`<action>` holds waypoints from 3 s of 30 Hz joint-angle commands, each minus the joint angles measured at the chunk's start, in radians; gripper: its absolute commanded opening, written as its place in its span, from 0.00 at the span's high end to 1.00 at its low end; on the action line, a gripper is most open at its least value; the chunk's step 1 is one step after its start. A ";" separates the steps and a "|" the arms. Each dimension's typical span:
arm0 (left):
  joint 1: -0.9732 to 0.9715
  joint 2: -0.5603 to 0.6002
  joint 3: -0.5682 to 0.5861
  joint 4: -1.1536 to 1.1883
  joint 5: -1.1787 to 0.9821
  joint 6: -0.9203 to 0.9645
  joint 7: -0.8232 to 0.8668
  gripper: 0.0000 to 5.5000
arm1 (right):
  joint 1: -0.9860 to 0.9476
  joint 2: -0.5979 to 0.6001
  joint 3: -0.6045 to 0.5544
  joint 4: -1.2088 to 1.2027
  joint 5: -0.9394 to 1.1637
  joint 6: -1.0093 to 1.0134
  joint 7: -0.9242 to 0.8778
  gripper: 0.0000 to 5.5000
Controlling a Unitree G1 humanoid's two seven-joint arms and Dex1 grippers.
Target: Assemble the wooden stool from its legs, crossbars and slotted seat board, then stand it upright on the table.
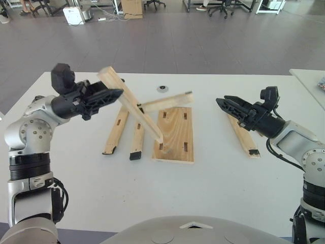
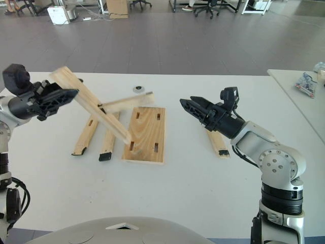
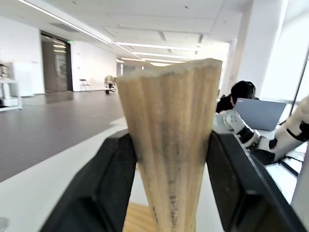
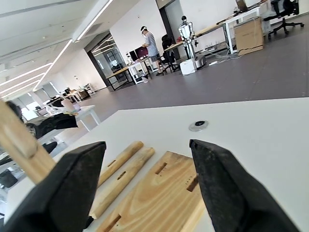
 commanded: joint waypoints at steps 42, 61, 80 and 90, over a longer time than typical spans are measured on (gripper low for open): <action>0.101 -0.061 -0.333 0.253 0.312 -0.415 -0.223 0.63 | -0.035 0.039 0.008 0.021 -0.034 0.013 0.005 0.41; -0.071 0.092 -0.730 0.271 0.469 -0.207 -0.217 0.63 | -0.041 0.071 0.007 0.038 -0.045 0.001 -0.030 0.41; -0.108 0.148 -0.721 0.158 0.533 -0.094 -0.012 0.36 | -0.053 0.102 -0.025 0.065 -0.050 -0.012 -0.097 0.41; 0.131 0.071 -0.419 0.032 0.573 -0.074 0.377 0.15 | -0.036 0.106 -0.024 0.053 -0.050 -0.004 -0.099 0.41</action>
